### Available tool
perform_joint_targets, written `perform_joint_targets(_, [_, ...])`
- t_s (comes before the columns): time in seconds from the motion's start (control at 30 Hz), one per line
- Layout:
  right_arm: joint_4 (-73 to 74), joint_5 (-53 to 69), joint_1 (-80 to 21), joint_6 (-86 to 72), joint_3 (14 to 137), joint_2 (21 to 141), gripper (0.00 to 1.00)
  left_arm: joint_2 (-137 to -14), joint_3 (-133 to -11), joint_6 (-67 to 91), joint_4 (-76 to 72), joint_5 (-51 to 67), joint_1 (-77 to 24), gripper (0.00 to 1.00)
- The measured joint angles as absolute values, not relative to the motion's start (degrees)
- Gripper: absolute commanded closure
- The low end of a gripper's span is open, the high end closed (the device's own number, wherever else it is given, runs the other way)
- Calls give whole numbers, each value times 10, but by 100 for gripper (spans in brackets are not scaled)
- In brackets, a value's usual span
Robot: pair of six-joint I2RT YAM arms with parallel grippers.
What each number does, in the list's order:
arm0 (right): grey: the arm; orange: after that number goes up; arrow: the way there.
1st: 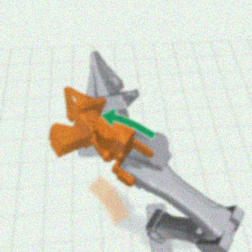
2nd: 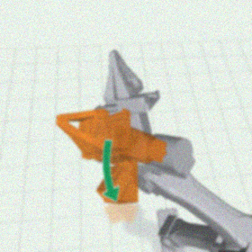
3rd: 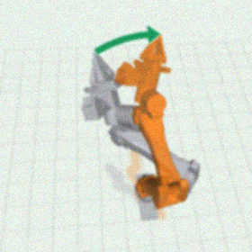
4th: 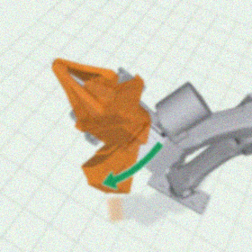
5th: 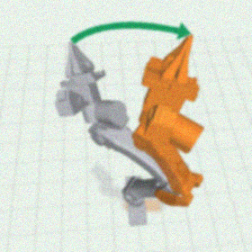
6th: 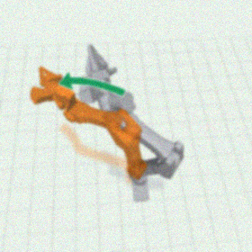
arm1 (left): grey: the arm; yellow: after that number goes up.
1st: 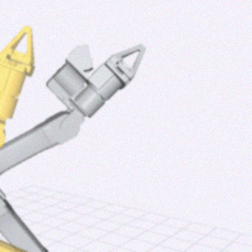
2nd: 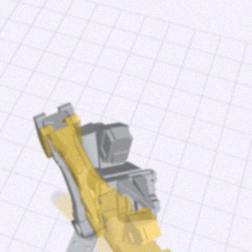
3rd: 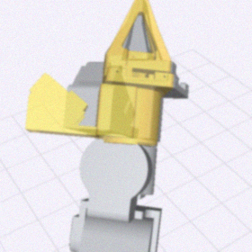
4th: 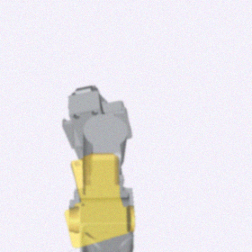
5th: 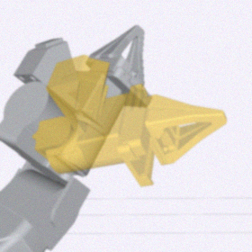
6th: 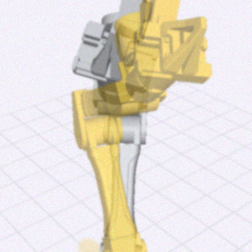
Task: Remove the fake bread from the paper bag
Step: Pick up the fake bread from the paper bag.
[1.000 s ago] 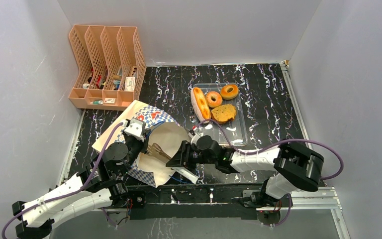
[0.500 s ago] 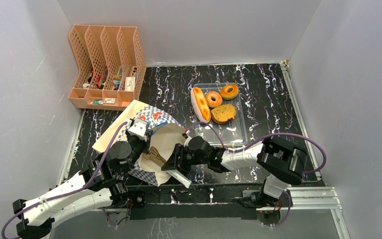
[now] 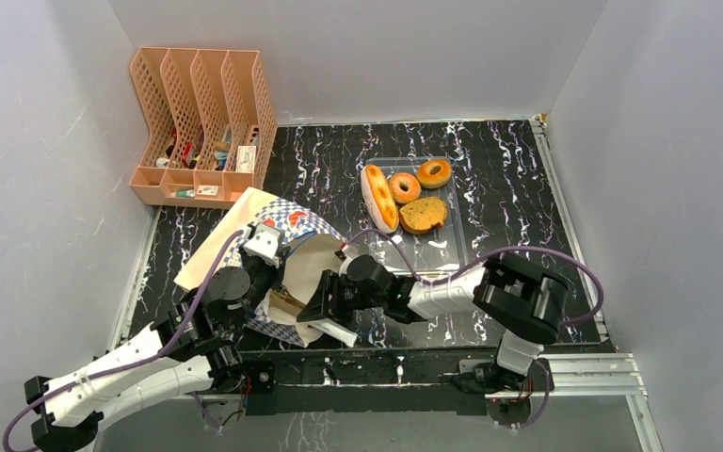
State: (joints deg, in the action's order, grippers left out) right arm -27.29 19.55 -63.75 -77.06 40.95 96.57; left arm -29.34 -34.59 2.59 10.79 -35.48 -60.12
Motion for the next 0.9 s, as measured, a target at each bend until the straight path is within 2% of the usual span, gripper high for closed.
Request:
perform_joint_targets(0.43, [-277, 216, -636, -776, 482, 1056, 59, -311, -346, 25, 109, -338, -601, 100])
perform_joint_targets(0.67, [-295, 229, -629, -781, 497, 1077, 83, -316, -346, 25, 113, -334, -601, 100])
perform_joint_targets(0.9, [-316, 225, -621, -780, 483, 1067, 96, -309, -346, 26, 116, -341, -601, 100])
